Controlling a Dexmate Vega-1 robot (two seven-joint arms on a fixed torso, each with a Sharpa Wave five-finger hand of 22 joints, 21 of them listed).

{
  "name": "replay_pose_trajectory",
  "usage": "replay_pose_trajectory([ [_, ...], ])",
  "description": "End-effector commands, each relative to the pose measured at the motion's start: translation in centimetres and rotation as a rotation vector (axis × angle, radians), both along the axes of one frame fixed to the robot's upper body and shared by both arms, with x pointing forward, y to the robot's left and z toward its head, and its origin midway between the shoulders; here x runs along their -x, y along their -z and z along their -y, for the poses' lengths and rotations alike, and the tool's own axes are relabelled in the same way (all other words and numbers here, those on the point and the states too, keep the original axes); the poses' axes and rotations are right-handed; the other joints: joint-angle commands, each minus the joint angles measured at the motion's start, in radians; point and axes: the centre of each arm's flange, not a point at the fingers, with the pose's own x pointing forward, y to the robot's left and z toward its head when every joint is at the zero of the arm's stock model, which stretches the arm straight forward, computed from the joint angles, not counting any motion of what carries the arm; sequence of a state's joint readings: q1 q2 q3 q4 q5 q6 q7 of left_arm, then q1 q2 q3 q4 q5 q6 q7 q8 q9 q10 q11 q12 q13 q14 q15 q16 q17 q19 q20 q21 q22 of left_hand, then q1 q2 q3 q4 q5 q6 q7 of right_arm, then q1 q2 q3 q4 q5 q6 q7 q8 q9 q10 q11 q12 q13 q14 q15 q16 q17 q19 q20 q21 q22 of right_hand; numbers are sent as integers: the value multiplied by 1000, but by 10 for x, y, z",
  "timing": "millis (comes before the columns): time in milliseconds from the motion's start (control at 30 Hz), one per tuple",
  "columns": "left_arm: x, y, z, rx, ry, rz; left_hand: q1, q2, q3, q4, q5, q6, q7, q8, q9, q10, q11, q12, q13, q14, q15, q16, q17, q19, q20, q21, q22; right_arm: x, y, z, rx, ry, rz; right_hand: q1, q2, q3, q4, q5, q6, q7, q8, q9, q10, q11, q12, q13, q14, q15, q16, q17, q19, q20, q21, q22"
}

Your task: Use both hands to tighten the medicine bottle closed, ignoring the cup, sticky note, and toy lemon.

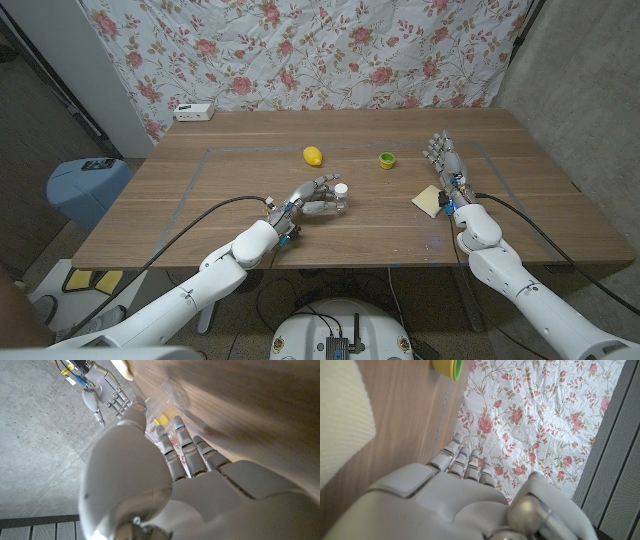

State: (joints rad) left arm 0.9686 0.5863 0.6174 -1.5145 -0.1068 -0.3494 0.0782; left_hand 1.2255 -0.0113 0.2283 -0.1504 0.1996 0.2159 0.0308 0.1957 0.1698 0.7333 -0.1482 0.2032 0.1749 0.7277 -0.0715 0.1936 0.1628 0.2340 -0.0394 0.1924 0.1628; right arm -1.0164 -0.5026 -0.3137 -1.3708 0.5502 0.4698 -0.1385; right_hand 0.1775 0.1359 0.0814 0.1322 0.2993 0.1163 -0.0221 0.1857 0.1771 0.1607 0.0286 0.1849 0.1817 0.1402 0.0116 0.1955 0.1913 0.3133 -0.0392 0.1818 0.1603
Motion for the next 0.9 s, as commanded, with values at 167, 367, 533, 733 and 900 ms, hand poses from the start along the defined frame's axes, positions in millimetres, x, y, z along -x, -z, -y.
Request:
replay_pose_trajectory([
  [167, 2, -13, 3, 11, -8, 15, 10, 4, -2, 4, -4, 12, 2, -2, 4, 14, 1, -2, 3, 16, -143, -4, 2, 14, -160, -3, 3, -2, -2, 0, 9, -10, -8, -3, 0, 10, 1, 8, 10, 40, 5, 2, 4, 2, 4, 1, 2, -20, 0, 1, 8, -22, 4, 4],
  [367, 2, -18, 8, 16, -4, 20, 12, 8, 0, 5, -4, 13, 1, -4, 4, 18, 0, -3, 3, 18, -144, -7, 1, 15, -160, -4, 3, -1, -1, 2, -1, -7, -7, -4, 0, 11, 1, 9, 12, 35, 5, 2, 4, 5, 4, 1, 1, -19, 0, 1, 8, -25, 4, 4],
  [533, 2, -23, 11, 17, -3, 26, 14, 12, 3, 5, -5, 13, 2, -5, 4, 21, 0, -3, 3, 19, -143, -10, 0, 16, -159, -4, 3, 0, -2, -1, 1, -11, -9, -4, 0, 11, 0, 9, 12, 31, 5, 2, 3, 4, 3, 1, 0, -19, -1, 1, 8, -25, 4, 4],
  [733, 2, -29, 14, 21, 5, 30, 13, 15, 5, 6, -6, 20, 3, -4, 4, 23, 0, -5, 3, 21, -142, -13, -1, 20, -152, -4, 3, 1, -4, -5, 9, -20, -9, -5, 1, 12, 0, 9, 13, 30, 5, 2, 3, 4, 3, 1, 0, -20, 0, 1, 8, -26, 3, 4],
  [900, 1, -33, 17, 24, 14, 28, 15, 15, 4, 5, -7, 21, 1, -6, 4, 22, -3, -7, 4, 23, -143, -14, -1, 39, -131, 2, 3, 2, -5, -6, 16, -24, -8, -5, 1, 13, 0, 9, 13, 27, 5, 2, 3, 5, 3, 1, -1, -20, -1, 1, 8, -26, 3, 4],
])
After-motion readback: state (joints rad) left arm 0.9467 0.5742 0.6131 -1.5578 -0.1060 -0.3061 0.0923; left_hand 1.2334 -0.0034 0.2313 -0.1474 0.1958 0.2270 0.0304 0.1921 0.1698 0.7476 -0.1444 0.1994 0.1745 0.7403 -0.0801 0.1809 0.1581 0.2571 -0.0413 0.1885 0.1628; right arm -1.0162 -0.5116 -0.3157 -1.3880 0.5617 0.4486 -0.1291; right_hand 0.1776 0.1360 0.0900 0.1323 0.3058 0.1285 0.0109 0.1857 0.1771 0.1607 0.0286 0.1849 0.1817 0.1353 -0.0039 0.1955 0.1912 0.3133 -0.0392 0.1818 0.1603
